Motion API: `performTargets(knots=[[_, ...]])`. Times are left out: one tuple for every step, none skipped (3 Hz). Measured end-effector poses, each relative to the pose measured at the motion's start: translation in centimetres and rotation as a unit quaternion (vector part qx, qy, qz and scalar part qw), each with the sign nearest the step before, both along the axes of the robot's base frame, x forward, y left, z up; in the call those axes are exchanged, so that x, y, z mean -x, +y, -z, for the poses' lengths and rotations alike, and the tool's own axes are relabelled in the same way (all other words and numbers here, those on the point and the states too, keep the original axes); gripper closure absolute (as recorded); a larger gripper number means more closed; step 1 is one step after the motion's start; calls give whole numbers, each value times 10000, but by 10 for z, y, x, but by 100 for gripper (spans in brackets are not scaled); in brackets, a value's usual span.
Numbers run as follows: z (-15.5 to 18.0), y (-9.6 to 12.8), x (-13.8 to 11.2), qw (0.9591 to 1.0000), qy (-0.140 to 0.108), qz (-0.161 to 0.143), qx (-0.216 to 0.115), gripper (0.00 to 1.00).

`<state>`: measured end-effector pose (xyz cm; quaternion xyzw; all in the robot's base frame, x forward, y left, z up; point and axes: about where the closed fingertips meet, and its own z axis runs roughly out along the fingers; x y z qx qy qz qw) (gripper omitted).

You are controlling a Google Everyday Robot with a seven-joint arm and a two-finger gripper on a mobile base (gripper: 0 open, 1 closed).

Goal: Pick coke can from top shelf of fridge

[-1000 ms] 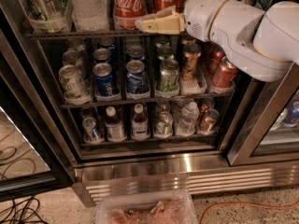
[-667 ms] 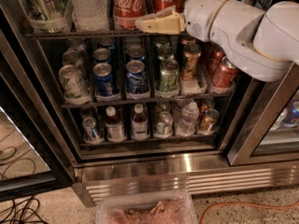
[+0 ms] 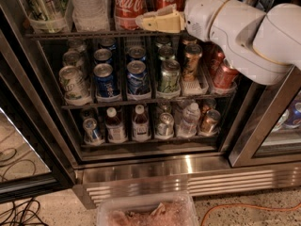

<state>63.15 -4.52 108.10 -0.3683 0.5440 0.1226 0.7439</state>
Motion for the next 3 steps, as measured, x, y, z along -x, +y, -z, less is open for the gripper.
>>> performTargets(knots=[[5,4,0,9998,88,148,-113,0],[5,4,0,9998,88,148,-113,0],[5,4,0,9998,87,148,-112,21]])
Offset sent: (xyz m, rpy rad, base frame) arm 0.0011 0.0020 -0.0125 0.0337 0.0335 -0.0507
